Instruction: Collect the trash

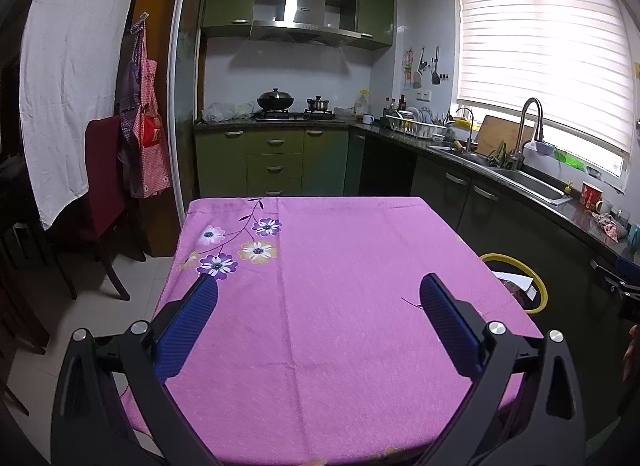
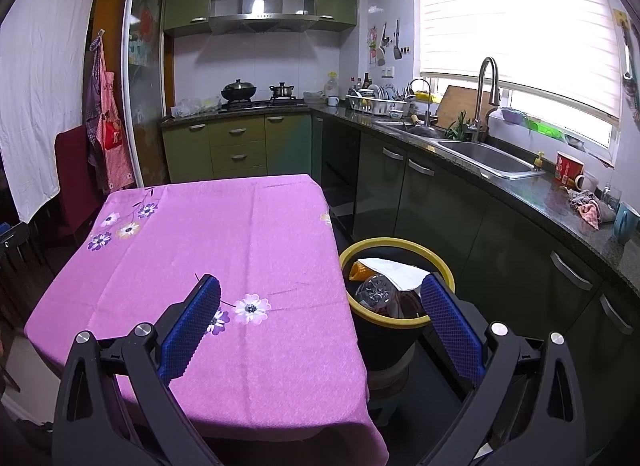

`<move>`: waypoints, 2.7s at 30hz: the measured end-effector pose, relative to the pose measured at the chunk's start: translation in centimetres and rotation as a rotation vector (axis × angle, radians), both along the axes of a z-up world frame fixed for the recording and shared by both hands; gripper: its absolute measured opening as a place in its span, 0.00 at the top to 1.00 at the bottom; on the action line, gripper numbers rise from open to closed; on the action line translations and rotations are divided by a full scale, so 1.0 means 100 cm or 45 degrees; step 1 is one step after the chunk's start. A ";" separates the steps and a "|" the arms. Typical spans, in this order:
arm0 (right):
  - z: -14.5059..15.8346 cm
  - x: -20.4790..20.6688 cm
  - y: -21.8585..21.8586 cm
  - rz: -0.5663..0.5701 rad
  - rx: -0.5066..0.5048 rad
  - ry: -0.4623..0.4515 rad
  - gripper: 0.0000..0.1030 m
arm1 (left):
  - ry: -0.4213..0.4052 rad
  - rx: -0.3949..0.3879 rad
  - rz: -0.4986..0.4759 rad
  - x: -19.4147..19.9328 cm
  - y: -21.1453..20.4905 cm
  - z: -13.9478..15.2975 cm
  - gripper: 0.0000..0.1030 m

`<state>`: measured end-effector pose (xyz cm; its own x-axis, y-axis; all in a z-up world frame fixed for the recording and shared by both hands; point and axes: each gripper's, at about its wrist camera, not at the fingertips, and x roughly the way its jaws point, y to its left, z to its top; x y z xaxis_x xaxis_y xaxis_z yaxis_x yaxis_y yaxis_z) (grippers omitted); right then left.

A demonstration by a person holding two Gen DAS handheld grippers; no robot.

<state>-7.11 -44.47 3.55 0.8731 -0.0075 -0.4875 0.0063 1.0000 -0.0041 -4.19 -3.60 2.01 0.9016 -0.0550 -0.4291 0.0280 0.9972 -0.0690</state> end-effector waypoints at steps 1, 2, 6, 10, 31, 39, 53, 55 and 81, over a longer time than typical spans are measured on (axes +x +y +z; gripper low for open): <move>0.000 0.000 0.001 0.000 0.000 0.001 0.04 | 0.000 -0.001 -0.001 0.000 0.000 0.000 0.07; 0.000 0.000 0.001 0.000 -0.001 0.001 0.04 | 0.000 -0.003 -0.001 0.000 0.000 0.000 0.07; -0.001 0.002 0.000 -0.001 0.002 0.001 0.04 | 0.002 -0.001 -0.003 0.000 -0.001 -0.001 0.07; -0.001 0.002 0.000 0.000 0.001 0.000 0.04 | 0.004 -0.002 -0.009 0.000 -0.003 -0.001 0.07; -0.003 0.001 -0.003 -0.003 0.004 -0.009 0.04 | 0.016 0.002 -0.031 0.000 -0.007 -0.004 0.06; -0.003 0.001 -0.003 -0.002 0.004 -0.008 0.04 | 0.017 0.008 -0.030 0.002 -0.007 -0.004 0.06; -0.003 0.001 -0.004 -0.001 0.005 -0.008 0.04 | 0.017 0.009 -0.030 0.002 -0.007 -0.004 0.07; -0.003 0.001 -0.005 -0.001 0.006 -0.006 0.04 | 0.019 0.008 -0.032 0.002 -0.007 -0.004 0.07; -0.005 0.002 -0.006 0.002 0.007 -0.001 0.04 | 0.034 0.016 -0.054 0.003 -0.012 -0.012 0.07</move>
<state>-6.90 -45.04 3.05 0.8734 -0.0032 -0.4869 0.0046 1.0000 0.0017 -3.93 -4.79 0.77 0.8868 -0.0876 -0.4538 0.0687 0.9959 -0.0582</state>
